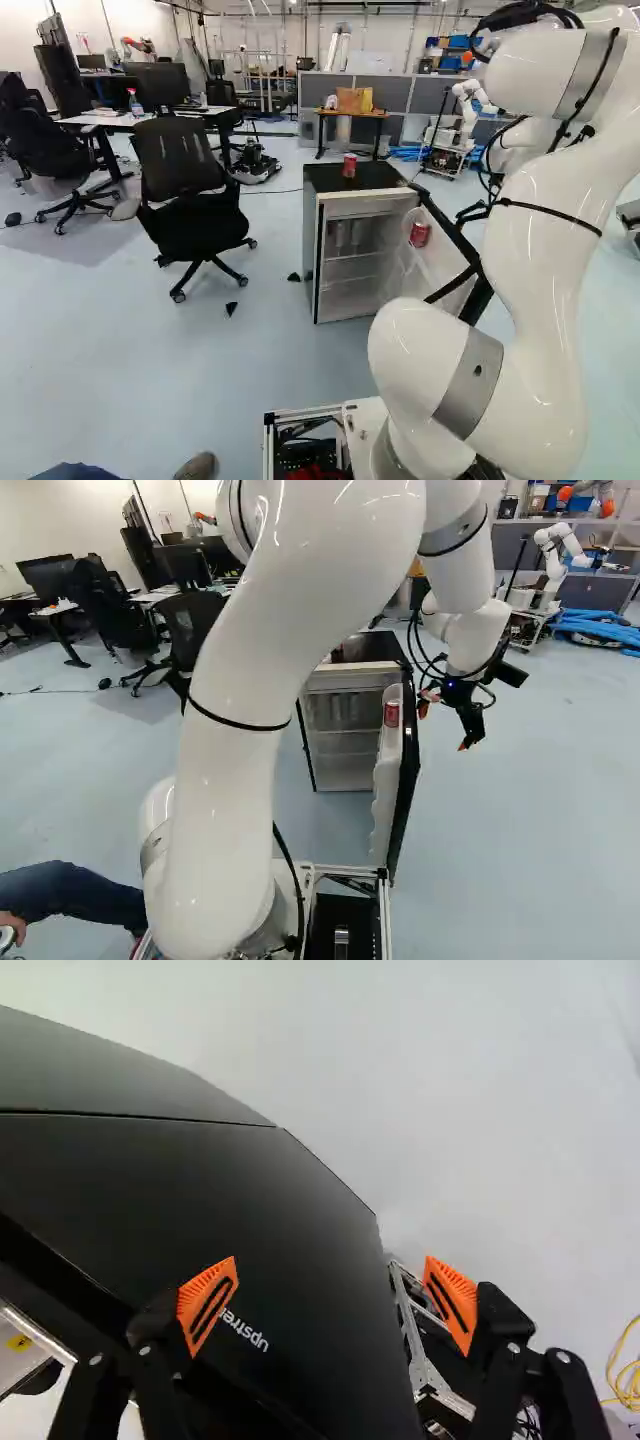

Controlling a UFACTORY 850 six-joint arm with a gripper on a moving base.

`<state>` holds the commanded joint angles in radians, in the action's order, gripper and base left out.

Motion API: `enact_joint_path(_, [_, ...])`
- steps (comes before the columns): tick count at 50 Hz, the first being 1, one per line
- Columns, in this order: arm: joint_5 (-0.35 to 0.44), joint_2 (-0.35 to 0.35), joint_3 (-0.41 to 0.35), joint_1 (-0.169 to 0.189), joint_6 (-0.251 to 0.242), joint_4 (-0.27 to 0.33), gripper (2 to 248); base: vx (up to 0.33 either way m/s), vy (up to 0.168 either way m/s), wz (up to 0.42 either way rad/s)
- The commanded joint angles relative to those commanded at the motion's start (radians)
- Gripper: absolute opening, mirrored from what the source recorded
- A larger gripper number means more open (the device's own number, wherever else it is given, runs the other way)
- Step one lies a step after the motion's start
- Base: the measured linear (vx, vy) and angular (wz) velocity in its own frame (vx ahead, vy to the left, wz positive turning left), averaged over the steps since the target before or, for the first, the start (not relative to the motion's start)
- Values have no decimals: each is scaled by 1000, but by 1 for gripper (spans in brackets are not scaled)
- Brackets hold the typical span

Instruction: Grab a drink from the fridge

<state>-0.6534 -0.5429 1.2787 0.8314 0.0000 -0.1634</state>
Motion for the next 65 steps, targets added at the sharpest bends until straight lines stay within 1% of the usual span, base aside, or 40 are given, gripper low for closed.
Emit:
enact_joint_path(37, [0,89,-132,-52,0,0,247,0,0,0])
enact_joint_path(65, [4,164,-242,-109,0,10,247,0,0,0])
